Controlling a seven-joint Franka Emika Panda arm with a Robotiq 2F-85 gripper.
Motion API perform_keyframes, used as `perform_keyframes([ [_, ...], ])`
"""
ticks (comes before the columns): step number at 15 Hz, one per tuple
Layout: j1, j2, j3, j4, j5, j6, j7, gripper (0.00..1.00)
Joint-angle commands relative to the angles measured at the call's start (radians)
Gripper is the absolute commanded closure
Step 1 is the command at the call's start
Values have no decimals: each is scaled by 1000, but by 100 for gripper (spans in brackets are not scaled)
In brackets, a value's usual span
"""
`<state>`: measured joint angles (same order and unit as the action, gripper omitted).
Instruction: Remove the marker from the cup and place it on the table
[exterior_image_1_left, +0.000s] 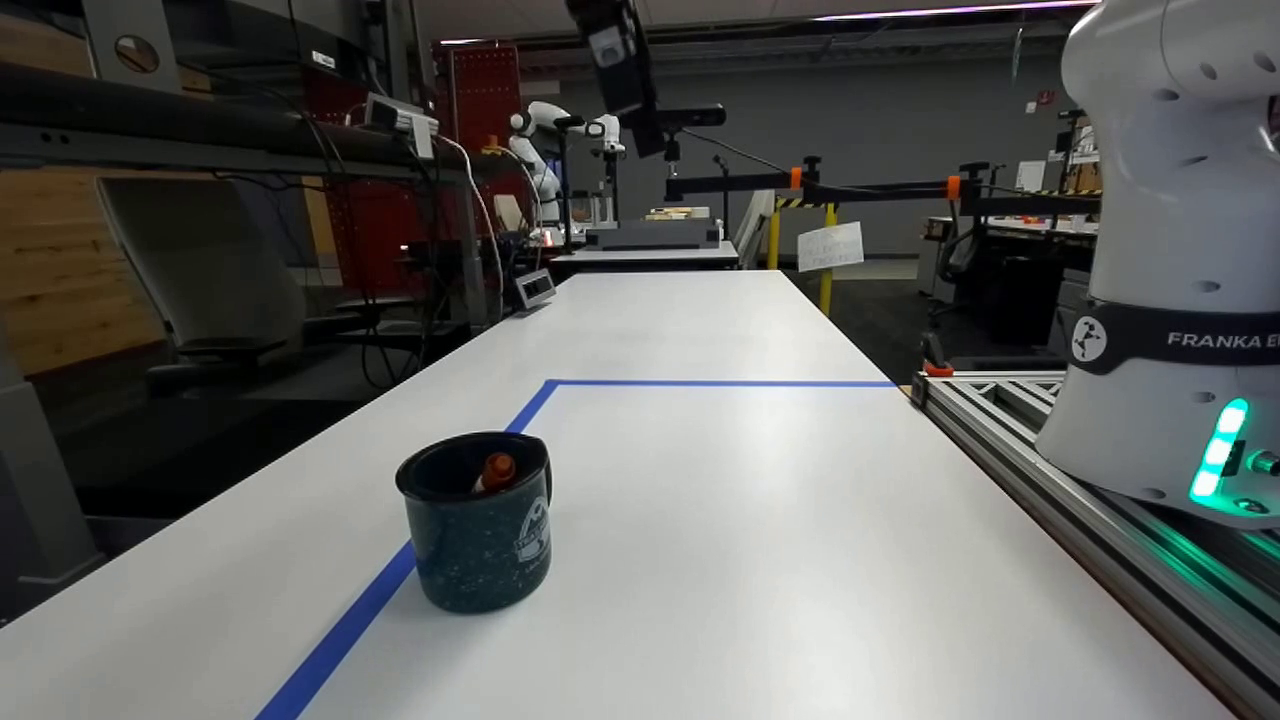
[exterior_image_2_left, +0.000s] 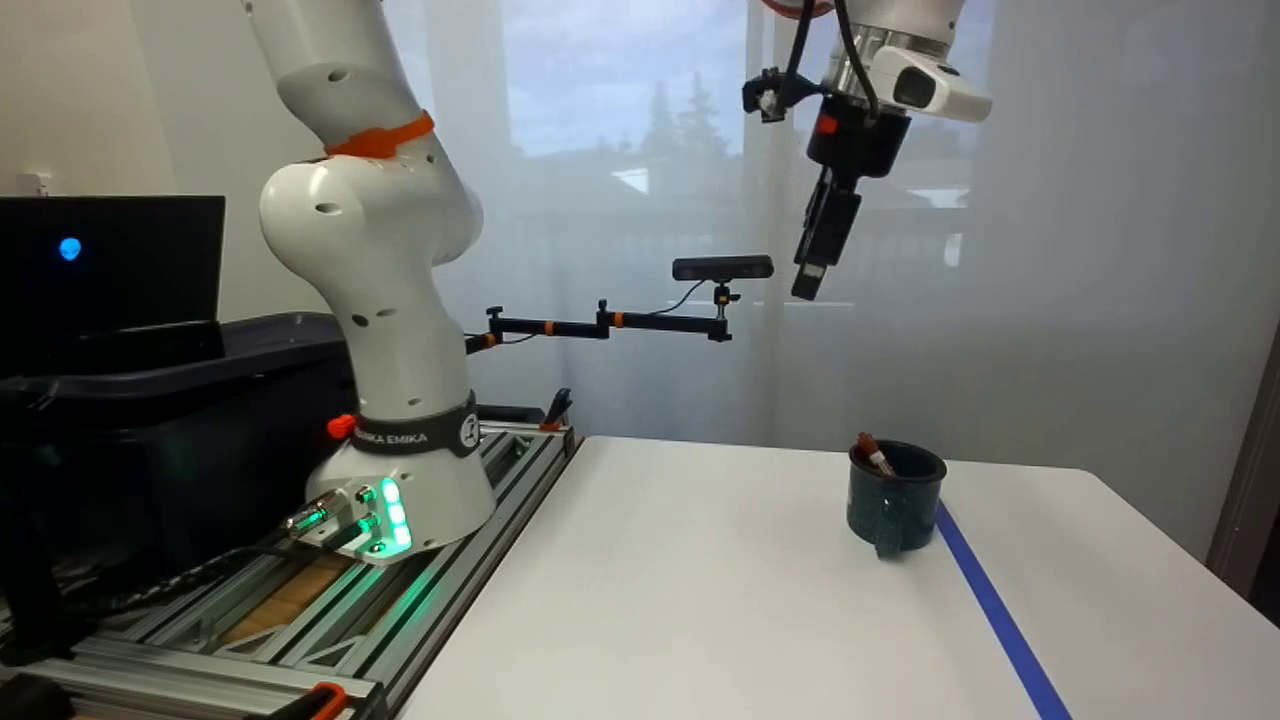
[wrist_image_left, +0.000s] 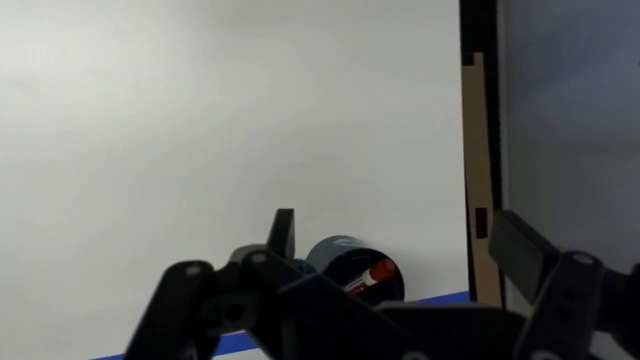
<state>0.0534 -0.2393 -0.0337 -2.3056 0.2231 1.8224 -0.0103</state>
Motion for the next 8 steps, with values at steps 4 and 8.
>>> perform_keyframes([
  [4, -12, 246, 2, 160, 248, 21, 10, 0],
  [8, -5, 341, 35, 189, 223, 157, 118, 0],
])
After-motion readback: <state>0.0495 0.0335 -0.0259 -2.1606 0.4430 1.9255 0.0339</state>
